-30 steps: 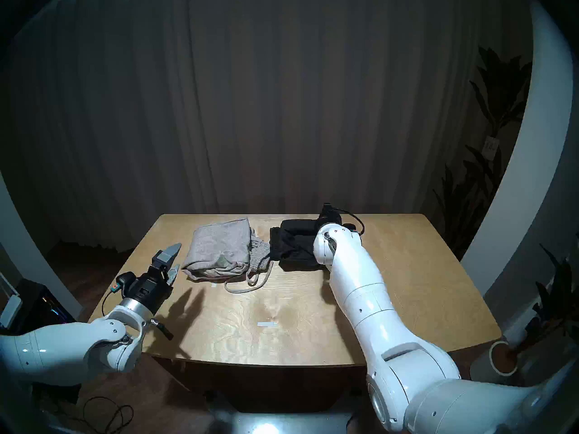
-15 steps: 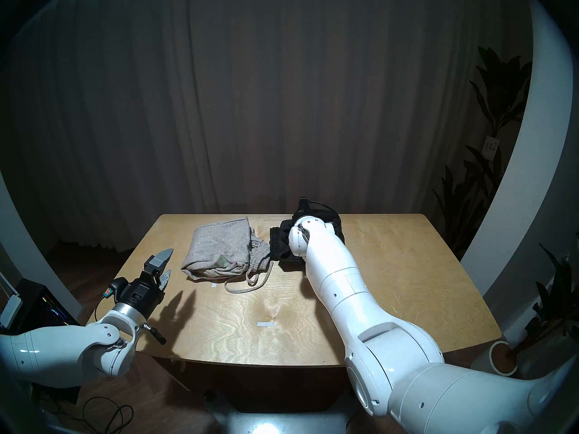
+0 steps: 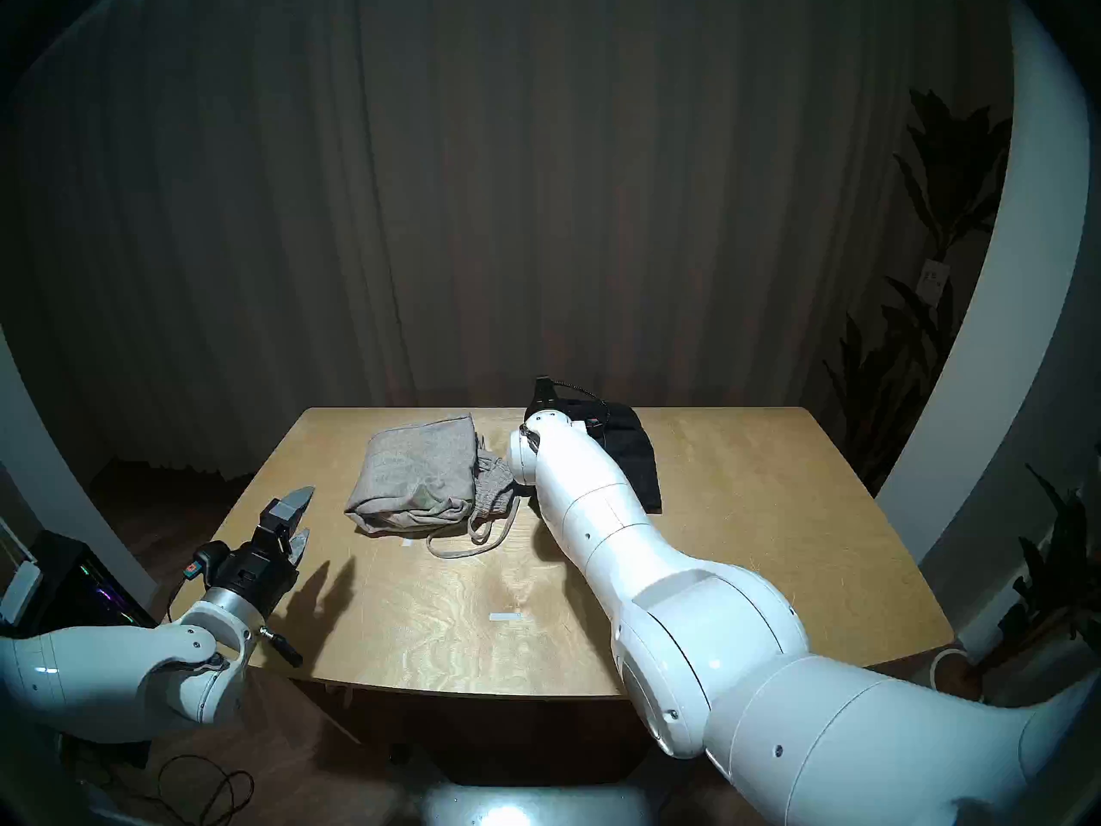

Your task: Fold pants twice and stack them

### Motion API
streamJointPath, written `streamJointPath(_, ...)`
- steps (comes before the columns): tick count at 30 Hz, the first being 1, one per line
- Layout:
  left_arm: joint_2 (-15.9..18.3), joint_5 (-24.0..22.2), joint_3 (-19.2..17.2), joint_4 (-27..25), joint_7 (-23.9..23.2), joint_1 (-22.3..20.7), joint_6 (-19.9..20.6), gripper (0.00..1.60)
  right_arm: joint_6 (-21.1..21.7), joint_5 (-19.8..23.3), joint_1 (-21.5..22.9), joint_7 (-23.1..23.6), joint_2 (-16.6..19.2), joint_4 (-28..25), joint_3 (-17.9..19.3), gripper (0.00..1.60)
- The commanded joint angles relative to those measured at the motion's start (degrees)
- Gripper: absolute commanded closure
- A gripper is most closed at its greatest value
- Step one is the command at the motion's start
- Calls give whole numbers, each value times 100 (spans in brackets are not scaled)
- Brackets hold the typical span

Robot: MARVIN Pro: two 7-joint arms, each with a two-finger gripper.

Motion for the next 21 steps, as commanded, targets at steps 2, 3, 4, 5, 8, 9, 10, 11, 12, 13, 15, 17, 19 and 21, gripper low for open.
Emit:
streamJointPath(2,-74,-11,-65,42,-41,-108,114,0,-322,-30,408,513,-282,333,22,160)
streamJointPath(3,-86,-21,-64,53,-34,-115,136,0,-367,-34,426,570,-293,400,21,160)
streamJointPath(4,-100,-25,-61,63,-28,-123,157,0,-397,-16,440,601,-303,454,40,160)
streamJointPath(5,-117,-32,-60,77,-22,-130,181,0,-429,-9,452,672,-309,518,49,160)
streamJointPath(8,-172,-51,-58,110,-2,-152,235,0,-511,-9,488,809,-311,624,61,160)
streamJointPath(9,-191,-56,-59,124,3,-160,255,0,-536,-10,507,860,-314,665,64,160)
streamJointPath(10,-207,-60,-59,134,8,-166,269,0,-557,-6,522,899,-310,680,78,160)
streamJointPath(11,-228,-62,-59,151,11,-176,291,0,-579,-2,547,955,-312,725,90,160)
streamJointPath(12,-244,-61,-60,163,14,-182,305,0,-597,-5,566,995,-310,754,97,160)
streamJointPath(13,-261,-64,-61,173,14,-187,320,0,-615,12,582,1026,-310,773,127,160)
streamJointPath(15,-288,-63,-61,199,19,-195,349,0,-646,7,626,1111,-294,806,153,160)
streamJointPath(17,-312,-52,-61,225,19,-205,376,0,-664,30,663,1181,-304,831,200,160)
streamJointPath(19,-334,-46,-63,245,20,-213,398,0,-692,53,691,1228,-323,852,243,160)
streamJointPath(21,-369,-33,-65,279,21,-231,435,0,-727,75,720,1317,-346,888,295,160)
